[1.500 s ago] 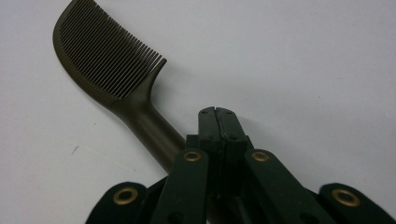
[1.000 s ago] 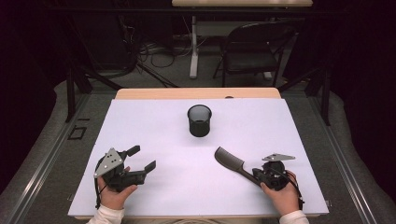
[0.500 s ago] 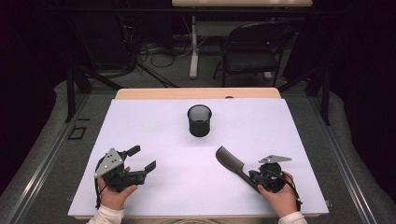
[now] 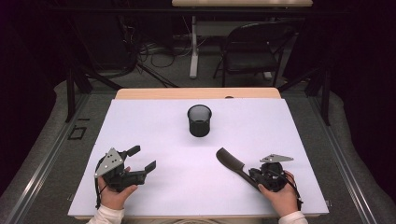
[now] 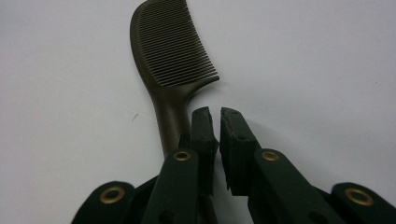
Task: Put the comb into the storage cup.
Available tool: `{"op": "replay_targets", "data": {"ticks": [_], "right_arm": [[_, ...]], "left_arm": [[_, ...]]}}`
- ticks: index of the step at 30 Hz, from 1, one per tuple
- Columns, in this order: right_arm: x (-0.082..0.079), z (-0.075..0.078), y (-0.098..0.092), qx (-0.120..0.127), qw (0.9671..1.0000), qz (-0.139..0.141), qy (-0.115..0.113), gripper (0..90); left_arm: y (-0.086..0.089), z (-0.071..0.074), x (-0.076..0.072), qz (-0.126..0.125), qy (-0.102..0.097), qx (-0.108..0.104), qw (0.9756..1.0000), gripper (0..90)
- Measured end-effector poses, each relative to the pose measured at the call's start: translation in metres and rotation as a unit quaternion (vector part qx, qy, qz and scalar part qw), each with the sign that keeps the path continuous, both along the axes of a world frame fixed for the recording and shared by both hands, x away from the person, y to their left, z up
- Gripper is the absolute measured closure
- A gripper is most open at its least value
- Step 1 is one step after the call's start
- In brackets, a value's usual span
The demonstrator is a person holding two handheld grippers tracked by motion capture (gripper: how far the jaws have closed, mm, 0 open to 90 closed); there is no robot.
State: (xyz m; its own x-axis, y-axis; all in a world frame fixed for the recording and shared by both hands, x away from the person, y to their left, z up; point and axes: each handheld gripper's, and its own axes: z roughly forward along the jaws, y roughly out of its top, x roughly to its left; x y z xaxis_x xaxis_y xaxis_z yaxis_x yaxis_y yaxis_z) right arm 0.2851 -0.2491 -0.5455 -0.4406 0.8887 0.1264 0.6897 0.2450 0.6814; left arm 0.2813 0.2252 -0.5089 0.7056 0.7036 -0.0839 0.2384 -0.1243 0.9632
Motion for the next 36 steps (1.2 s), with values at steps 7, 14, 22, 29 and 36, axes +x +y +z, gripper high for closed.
{"op": "replay_targets", "data": {"ticks": [7,14,22,29,36], "right_arm": [[0.000,0.002,0.000,0.004,0.9999,0.002,-0.011,78.4],[-0.001,0.005,0.000,0.011,0.9995,0.008,-0.028,65.4],[-0.001,0.010,0.004,0.005,0.9987,0.036,-0.035,48.5],[-0.004,0.017,0.008,-0.007,0.9970,0.061,-0.048,38.9],[0.001,0.031,0.000,0.014,0.9964,0.063,-0.055,34.1]], "left_arm": [[0.000,0.000,0.000,-0.001,0.000,0.000,1.0000,14.5],[0.000,0.000,0.000,-0.001,0.000,0.000,1.0000,14.5],[0.000,0.000,0.000,0.001,0.001,-0.002,1.0000,14.5],[0.000,-0.001,0.001,0.000,0.001,-0.005,1.0000,14.5],[0.001,0.000,0.000,-0.001,0.001,-0.002,1.0000,14.5]]}}
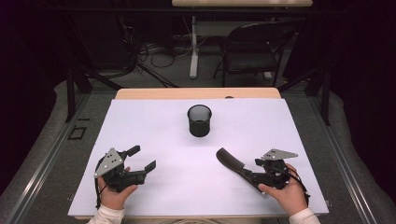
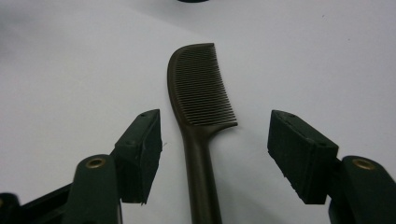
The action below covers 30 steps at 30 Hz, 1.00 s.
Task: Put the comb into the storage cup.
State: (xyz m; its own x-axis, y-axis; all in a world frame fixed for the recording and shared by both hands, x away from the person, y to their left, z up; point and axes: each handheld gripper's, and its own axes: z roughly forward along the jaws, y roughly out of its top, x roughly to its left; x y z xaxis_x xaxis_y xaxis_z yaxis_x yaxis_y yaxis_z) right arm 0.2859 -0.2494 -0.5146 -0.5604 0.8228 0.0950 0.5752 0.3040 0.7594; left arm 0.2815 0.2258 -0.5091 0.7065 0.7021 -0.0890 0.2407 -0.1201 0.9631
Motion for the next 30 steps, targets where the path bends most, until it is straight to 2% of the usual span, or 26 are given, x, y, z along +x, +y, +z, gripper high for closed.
{"op": "replay_targets", "data": {"ticks": [3,5,12,14,15,18,22,23,25,30], "right_arm": [[0.002,0.006,-0.003,0.000,1.0000,0.004,0.007,32.2],[0.003,0.009,-0.004,-0.010,0.9998,0.013,0.011,29.3],[0.009,0.019,-0.008,-0.040,0.9982,0.011,0.043,22.7],[0.012,0.022,-0.009,-0.055,0.9973,0.009,0.048,19.8],[0.012,0.022,-0.009,-0.055,0.9973,0.009,0.048,19.8],[0.016,0.024,-0.009,-0.071,0.9956,0.010,0.060,17.9],[0.022,0.024,-0.004,-0.102,0.9910,0.013,0.085,15.4],[0.022,0.024,-0.004,-0.102,0.9910,0.013,0.085,15.4],[0.024,0.024,0.000,-0.116,0.9880,0.022,0.100,15.3],[0.028,0.022,0.005,-0.125,0.9862,0.026,0.106,14.7]], "left_arm": [[0.000,0.000,0.000,0.000,-0.001,-0.002,1.0000,14.6],[0.000,0.000,0.000,0.001,0.000,-0.003,1.0000,14.5],[-0.001,-0.001,0.000,0.002,0.002,-0.002,1.0000,14.5],[-0.001,-0.001,0.000,0.002,0.002,-0.002,1.0000,14.5],[-0.001,-0.001,0.000,0.003,0.002,-0.003,1.0000,14.5],[-0.001,-0.001,0.000,0.003,0.002,-0.003,1.0000,14.5],[-0.001,-0.001,0.000,0.003,0.003,-0.002,1.0000,14.5],[-0.001,-0.001,0.000,0.003,0.003,-0.003,1.0000,14.5],[-0.001,-0.001,0.000,0.002,0.002,-0.003,1.0000,14.5],[-0.001,-0.001,0.000,0.001,0.003,-0.001,1.0000,14.5]]}}
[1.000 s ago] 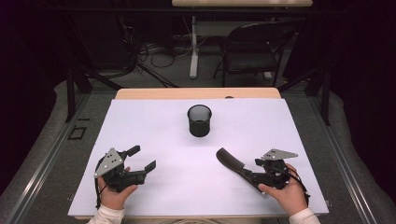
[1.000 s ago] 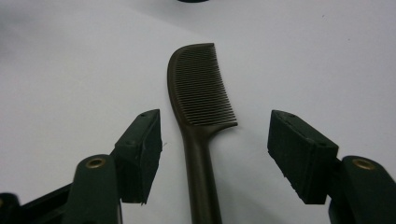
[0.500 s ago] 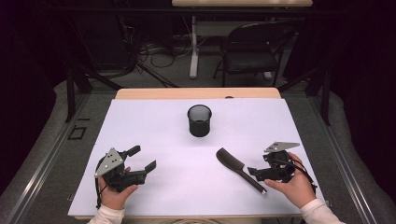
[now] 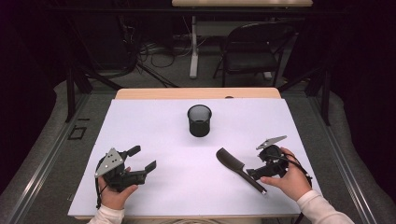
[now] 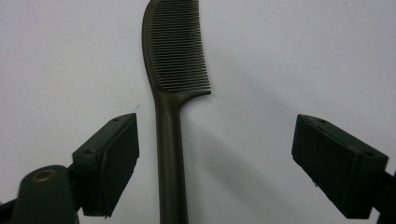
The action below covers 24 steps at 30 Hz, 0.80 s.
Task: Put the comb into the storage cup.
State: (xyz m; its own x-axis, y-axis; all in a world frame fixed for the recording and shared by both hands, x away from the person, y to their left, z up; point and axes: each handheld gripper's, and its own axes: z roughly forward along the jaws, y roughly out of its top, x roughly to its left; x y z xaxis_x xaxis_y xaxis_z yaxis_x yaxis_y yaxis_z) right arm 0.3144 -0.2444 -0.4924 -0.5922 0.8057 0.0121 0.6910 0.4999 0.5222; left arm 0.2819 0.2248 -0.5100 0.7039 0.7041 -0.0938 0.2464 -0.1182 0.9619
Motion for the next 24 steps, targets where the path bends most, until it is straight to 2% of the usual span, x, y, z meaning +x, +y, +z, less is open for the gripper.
{"op": "replay_targets", "data": {"ticks": [8,9,19,23,24], "right_arm": [[0.007,-0.004,0.011,-0.029,0.9992,0.022,0.015,9.8],[0.007,-0.006,0.012,-0.025,0.9993,0.024,0.011,9.8],[0.011,-0.007,0.020,-0.038,0.9984,0.040,0.017,5.6],[0.012,-0.010,0.023,-0.035,0.9985,0.037,0.020,8.4],[0.012,-0.008,0.023,-0.047,0.9978,0.038,0.030,9.2]], "left_arm": [[0.000,0.000,0.000,-0.001,0.000,0.001,1.0000,14.5],[0.000,0.000,0.000,-0.001,-0.001,0.001,1.0000,14.6],[0.000,0.000,0.000,-0.002,-0.001,0.002,1.0000,14.6],[0.000,0.000,0.000,-0.003,0.000,0.003,1.0000,14.6],[-0.001,0.000,0.000,-0.003,0.000,0.003,1.0000,14.5]]}}
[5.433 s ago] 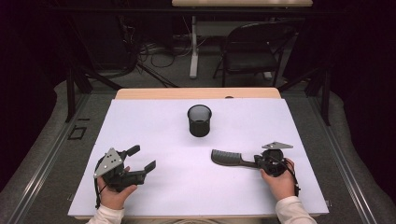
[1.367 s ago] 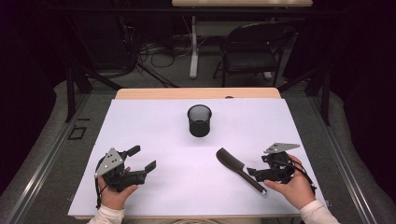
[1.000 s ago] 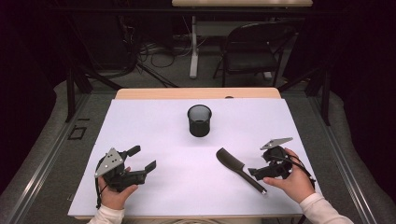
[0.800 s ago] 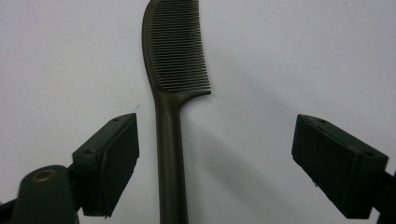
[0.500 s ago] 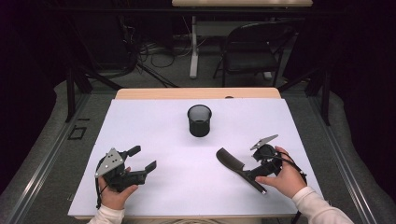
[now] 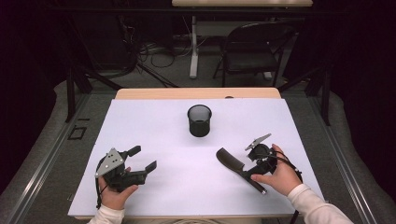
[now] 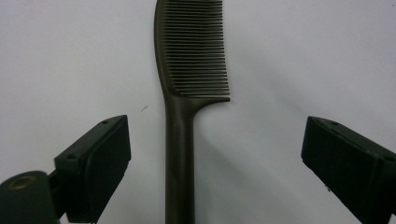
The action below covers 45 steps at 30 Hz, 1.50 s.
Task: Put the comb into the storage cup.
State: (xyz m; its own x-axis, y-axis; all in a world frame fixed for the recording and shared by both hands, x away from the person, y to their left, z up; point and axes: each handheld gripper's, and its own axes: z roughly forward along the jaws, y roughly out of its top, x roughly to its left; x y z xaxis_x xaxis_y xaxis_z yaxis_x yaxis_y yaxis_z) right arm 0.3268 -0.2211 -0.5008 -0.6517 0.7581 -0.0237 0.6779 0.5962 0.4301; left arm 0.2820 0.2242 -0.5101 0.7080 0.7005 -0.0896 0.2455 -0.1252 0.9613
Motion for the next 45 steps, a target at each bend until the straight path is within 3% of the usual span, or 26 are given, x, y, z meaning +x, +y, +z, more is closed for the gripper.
{"op": "replay_targets", "data": {"ticks": [2,5,15,22,36,38,43,45], "right_arm": [[0.001,-0.002,0.002,-0.006,0.9999,0.010,0.001,15.3],[0.003,-0.004,0.003,-0.012,0.9998,0.017,0.007,17.5],[0.003,-0.005,0.012,-0.024,0.9990,0.018,0.034,30.7],[0.004,-0.008,0.016,-0.028,0.9986,0.009,0.044,30.8],[0.005,-0.012,0.023,-0.044,0.9966,-0.012,0.068,45.2],[0.005,-0.014,0.024,-0.033,0.9977,-0.011,0.058,46.0],[0.005,-0.013,0.025,-0.047,0.9958,-0.012,0.078,49.5],[0.005,-0.015,0.026,-0.039,0.9967,-0.012,0.070,50.1]], "left_arm": [[0.000,0.000,0.000,-0.002,0.000,-0.001,1.0000,14.6],[-0.001,0.000,0.000,0.001,0.001,0.001,1.0000,14.5],[-0.001,0.000,0.000,-0.001,0.001,0.000,1.0000,14.6],[-0.001,-0.001,0.000,-0.002,0.002,0.001,1.0000,14.6],[-0.001,-0.001,0.001,-0.003,0.003,0.001,1.0000,14.6],[-0.001,-0.001,0.001,-0.003,0.003,0.001,1.0000,14.6],[-0.001,-0.001,0.000,-0.003,0.004,0.005,1.0000,14.6],[-0.001,-0.001,0.001,-0.003,0.004,0.004,1.0000,14.6]]}}
